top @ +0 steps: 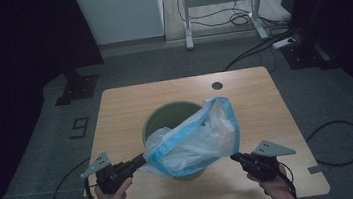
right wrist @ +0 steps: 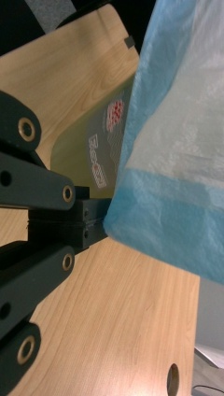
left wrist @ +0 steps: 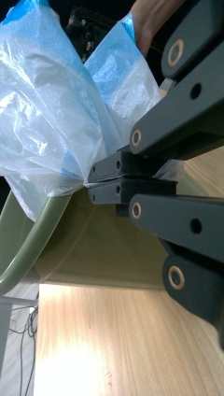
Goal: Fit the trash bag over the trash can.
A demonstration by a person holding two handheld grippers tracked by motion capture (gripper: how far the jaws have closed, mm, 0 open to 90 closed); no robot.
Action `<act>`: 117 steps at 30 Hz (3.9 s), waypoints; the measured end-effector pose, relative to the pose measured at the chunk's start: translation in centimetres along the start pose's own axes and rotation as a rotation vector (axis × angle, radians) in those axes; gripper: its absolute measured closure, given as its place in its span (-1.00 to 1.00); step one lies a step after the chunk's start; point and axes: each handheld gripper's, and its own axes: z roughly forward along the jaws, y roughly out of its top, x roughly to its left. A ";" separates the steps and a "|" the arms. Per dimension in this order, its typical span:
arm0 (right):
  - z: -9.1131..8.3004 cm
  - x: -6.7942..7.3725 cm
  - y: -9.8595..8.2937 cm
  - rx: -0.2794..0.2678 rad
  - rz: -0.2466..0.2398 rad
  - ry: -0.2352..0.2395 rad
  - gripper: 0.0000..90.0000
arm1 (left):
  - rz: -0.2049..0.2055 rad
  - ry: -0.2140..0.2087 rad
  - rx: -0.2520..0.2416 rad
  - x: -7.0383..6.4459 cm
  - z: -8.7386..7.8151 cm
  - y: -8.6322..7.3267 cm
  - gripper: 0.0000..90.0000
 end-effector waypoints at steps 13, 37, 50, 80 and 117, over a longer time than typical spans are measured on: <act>-0.8 0.5 1.6 -0.040 -0.054 -0.059 0.98 | 0.087 0.038 -0.046 -3.0 -2.6 2.5 -0.21; -1.4 0.4 2.0 -0.057 -0.064 -0.073 0.98 | 0.206 -0.019 -0.013 -4.7 1.7 8.2 0.90; -4.6 0.2 4.2 -0.185 -0.035 -0.019 -0.24 | 0.162 0.012 -0.115 -3.8 1.0 8.2 1.00; 1.2 -2.2 9.9 -0.105 -0.059 -0.186 0.98 | 0.066 0.126 -0.216 1.5 -0.1 8.2 1.00; 2.0 -3.9 8.8 -0.120 -0.019 -0.199 0.20 | -0.010 0.155 -0.124 5.1 0.6 5.6 0.99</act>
